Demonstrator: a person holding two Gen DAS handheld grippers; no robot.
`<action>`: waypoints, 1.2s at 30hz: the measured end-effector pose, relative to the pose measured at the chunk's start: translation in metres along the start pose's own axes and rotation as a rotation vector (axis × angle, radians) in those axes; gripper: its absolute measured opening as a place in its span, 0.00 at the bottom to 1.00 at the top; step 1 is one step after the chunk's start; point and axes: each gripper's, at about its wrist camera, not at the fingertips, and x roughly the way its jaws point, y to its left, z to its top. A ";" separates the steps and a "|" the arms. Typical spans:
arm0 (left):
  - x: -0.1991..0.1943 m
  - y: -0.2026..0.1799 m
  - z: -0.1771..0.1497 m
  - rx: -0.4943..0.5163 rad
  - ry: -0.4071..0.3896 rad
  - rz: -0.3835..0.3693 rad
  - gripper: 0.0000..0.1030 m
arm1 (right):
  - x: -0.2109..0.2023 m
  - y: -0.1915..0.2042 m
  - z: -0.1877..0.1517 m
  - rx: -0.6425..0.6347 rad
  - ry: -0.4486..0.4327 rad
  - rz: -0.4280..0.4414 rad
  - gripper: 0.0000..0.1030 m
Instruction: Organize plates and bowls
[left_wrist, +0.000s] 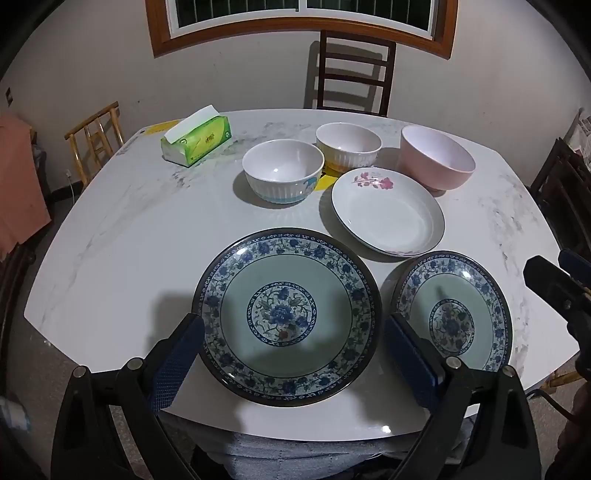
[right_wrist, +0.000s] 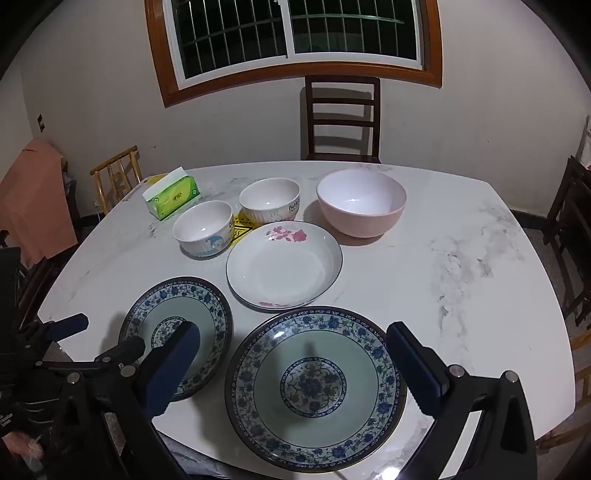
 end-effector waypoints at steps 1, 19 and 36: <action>0.000 0.000 0.000 0.000 -0.001 0.000 0.93 | 0.000 0.000 0.000 0.001 -0.001 0.003 1.00; 0.001 0.003 -0.002 0.004 0.005 0.006 0.93 | 0.010 0.002 -0.004 -0.005 0.048 -0.004 1.00; 0.003 0.002 -0.003 0.011 0.008 0.013 0.93 | 0.010 0.005 -0.006 -0.003 0.047 -0.005 1.00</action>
